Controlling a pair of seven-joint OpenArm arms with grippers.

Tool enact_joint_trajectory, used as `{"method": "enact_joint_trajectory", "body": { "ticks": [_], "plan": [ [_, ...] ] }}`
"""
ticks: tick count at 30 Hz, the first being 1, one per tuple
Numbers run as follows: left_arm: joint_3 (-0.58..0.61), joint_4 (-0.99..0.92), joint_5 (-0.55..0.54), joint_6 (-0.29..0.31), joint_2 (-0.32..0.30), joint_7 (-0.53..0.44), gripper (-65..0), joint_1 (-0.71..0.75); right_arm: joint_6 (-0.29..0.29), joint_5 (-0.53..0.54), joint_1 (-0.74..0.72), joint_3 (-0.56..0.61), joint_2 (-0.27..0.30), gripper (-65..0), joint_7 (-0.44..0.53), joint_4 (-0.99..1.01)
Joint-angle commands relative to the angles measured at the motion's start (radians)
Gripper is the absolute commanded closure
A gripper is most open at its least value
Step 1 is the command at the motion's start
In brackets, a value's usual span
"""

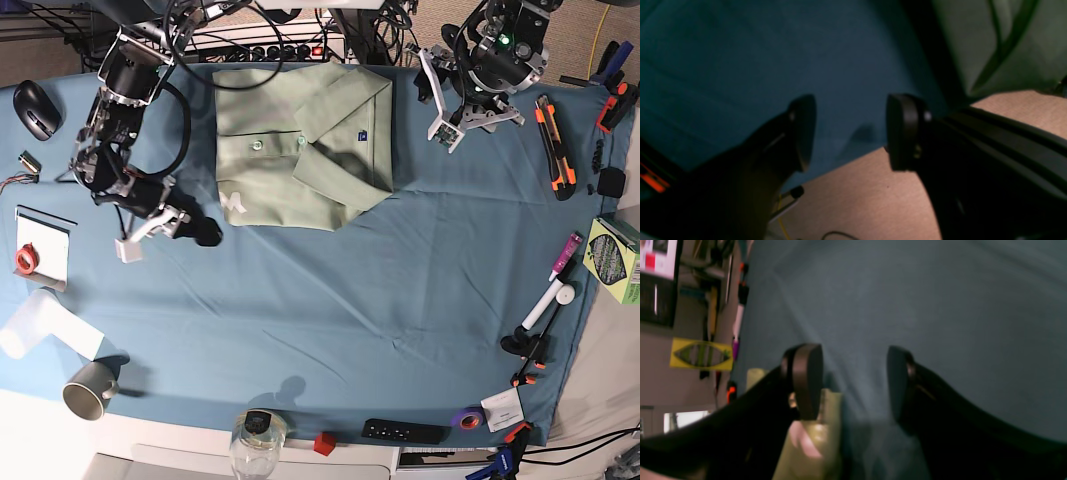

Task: Fold the T-shirt properly
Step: 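Grasp opposite sides of the folded shirt with both grippers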

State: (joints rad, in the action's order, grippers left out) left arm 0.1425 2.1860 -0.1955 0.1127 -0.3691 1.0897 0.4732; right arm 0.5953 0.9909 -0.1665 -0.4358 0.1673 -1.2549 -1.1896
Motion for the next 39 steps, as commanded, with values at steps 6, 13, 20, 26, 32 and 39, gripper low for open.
{"method": "enact_joint_trajectory", "body": {
  "ticks": [6,13,20,26,32,39],
  "plan": [
    [-0.002,0.018,-0.008,0.004,-0.005,-0.017,-34.3,0.001,-0.001,0.015,-0.014,0.191,0.003,-31.6,-0.006,-0.007],
    [-0.002,0.018,-0.013,0.004,-0.004,-0.015,-34.3,0.007,-0.001,0.012,-0.013,0.271,0.004,-29.6,-0.012,-0.007],
    [-0.002,0.018,-0.117,-0.054,0.069,-0.065,-34.3,0.093,0.0,-0.001,-0.014,0.27,0.004,0.0,-0.036,-0.007],
    [-0.002,-0.008,-0.17,-0.053,0.147,-0.116,-34.4,0.091,0.0,0.0,-0.014,0.27,0.003,0.0,-0.033,-0.007],
    [-0.002,-0.145,-0.249,-0.018,0.203,-0.118,-36.0,0.04,0.001,0.0,-0.014,0.27,0.001,0.0,-0.032,-0.007],
    [-0.002,-0.265,-0.365,0.072,0.253,-0.087,-37.2,-0.027,0.0,0.0,-0.013,0.27,0.002,0.0,-0.032,-0.007]
  ]
}}
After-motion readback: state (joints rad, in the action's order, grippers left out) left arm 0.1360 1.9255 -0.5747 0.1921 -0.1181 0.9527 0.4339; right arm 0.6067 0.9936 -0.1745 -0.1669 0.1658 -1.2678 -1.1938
